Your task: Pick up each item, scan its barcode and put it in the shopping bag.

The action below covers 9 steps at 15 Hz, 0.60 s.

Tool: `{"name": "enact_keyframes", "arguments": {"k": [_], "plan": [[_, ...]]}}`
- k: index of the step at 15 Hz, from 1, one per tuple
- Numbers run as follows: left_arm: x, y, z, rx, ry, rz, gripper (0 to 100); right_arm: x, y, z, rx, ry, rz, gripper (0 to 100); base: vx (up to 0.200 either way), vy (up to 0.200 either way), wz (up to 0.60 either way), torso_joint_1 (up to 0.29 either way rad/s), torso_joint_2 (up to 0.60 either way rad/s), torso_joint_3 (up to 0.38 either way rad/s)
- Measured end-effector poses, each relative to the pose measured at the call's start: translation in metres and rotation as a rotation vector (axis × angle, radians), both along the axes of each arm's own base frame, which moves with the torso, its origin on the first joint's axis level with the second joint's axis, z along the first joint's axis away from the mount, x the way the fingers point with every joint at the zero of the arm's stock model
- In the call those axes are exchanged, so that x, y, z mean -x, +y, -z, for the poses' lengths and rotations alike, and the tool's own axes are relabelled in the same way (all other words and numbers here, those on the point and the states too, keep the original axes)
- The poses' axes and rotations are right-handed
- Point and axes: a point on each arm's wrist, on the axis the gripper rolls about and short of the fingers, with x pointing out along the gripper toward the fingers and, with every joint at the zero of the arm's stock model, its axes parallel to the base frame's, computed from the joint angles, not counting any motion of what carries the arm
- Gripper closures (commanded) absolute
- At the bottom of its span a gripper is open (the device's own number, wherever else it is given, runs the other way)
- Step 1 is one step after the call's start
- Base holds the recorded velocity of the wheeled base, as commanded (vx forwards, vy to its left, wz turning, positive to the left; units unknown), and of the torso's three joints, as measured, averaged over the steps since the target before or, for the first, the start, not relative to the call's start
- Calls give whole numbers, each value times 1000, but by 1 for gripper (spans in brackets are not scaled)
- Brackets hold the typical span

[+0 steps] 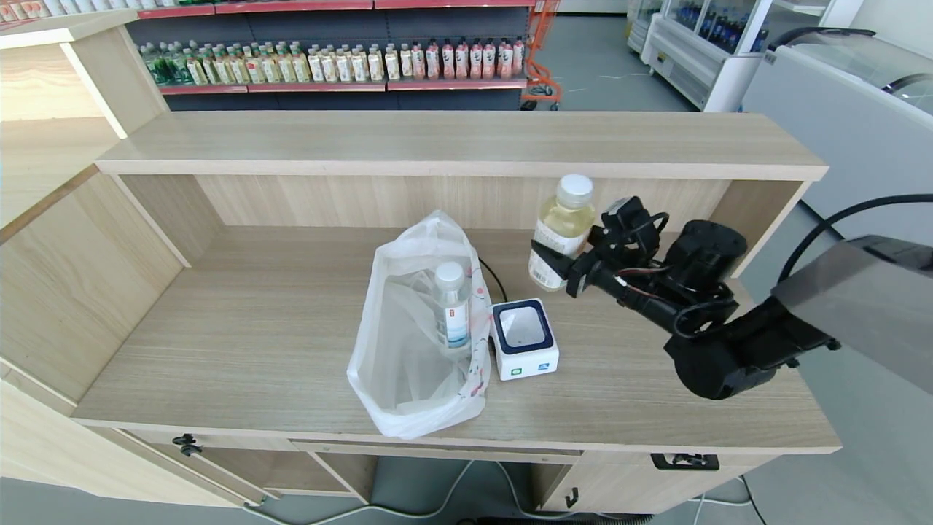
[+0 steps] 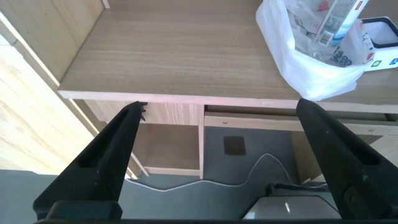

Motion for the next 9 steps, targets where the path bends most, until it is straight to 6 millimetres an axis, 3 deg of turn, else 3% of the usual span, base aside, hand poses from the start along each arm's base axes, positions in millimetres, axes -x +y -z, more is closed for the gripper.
{"name": "enact_keyframes", "arguments": {"k": [3, 7, 9], "plan": [[0, 0, 0, 0, 0, 0, 0, 30, -15, -31, -118, 154, 120, 100, 0, 0, 0, 0, 0, 0], [0, 0, 0, 1, 0, 0, 0, 66, -30, -52, -169, 223, 165, 100, 0, 0, 0, 0, 0, 0], [0, 0, 0, 1, 0, 0, 0, 80, -33, -57, -165, 249, 161, 100, 0, 200, 0, 2, 0, 5]]}}
